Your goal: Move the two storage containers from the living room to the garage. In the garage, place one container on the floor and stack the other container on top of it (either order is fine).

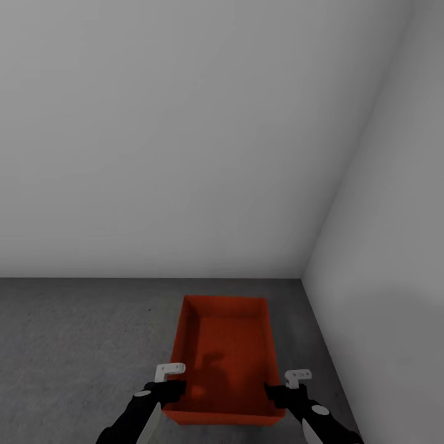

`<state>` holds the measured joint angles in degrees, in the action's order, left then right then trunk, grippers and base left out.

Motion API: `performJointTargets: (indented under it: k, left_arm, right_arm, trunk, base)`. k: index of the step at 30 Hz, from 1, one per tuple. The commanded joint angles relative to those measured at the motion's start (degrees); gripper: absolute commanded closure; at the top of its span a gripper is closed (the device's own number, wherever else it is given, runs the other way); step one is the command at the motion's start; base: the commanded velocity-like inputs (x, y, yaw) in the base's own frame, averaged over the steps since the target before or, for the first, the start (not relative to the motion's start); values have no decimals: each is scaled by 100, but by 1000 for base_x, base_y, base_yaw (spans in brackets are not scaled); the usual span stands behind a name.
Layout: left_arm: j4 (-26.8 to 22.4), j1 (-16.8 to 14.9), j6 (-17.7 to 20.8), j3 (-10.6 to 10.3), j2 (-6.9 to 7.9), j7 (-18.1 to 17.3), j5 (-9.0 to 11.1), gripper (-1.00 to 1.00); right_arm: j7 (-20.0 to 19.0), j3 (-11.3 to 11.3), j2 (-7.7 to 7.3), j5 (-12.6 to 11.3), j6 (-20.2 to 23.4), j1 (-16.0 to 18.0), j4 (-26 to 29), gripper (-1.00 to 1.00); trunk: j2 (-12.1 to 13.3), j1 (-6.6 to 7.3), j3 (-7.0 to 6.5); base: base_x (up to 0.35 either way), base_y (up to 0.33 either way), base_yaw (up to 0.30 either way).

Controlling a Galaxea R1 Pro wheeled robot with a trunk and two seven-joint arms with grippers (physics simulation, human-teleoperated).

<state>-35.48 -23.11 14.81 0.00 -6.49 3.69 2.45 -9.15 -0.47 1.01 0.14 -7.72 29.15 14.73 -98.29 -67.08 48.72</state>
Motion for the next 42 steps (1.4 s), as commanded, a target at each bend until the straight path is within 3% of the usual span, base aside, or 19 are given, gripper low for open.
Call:
performJointTargets:
  k: [1,18,42]
  left_arm:
    - [-11,0,32,0,-2,21,27,-100]
    - [-11,0,41,0,-9,18,28,-100]
    - [-11,0,49,0,-2,61,18,-100]
  right_arm:
    - [-16,-6,0,-1,-19,3,-5,-100]
    - [-8,-6,-2,-5,-19,3,-5,-100]
    - [45,-6,2,-3,-19,3,-5,-100]
  trunk:
    - [-2,1,4]
    - [-2,1,4]
    - [961,528,-427]
  base:
    - [0,0,0]
    - [0,0,0]
    - [-5,0,0]
